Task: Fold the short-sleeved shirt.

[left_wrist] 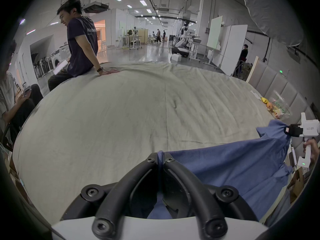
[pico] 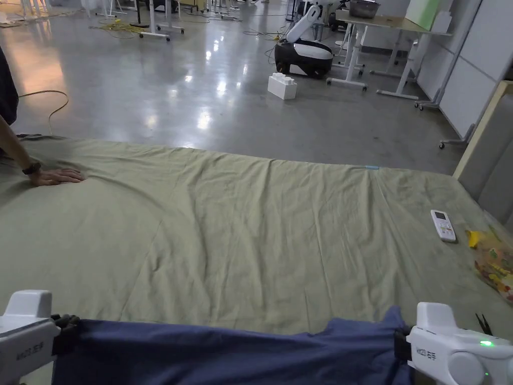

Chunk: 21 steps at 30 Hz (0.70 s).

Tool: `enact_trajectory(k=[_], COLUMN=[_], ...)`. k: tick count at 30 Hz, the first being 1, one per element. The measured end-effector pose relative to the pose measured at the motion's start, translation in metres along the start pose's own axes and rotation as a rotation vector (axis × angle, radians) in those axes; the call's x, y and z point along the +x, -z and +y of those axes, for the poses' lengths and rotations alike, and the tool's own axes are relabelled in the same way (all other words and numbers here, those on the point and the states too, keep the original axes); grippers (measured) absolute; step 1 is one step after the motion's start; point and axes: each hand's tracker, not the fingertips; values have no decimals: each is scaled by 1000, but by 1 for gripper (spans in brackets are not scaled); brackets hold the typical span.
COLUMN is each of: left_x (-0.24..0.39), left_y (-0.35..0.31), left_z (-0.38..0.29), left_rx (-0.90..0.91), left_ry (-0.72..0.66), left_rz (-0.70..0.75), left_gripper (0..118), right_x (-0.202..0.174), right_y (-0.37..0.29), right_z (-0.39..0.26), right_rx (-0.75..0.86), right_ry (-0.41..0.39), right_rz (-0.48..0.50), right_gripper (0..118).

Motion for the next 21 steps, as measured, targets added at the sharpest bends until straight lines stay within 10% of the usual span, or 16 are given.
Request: enact_trajectory(k=[21], left_x=[-22], left_y=[-101], left_z=[-139], left_rx=[-85], left_ry=[9], left_rz=[-15], left_gripper=[5], right_x=[4], right_y=[-105], right_z=[-155], right_rx=[-123], right_ry=[-14], right_rz=[-25], right_gripper=[1])
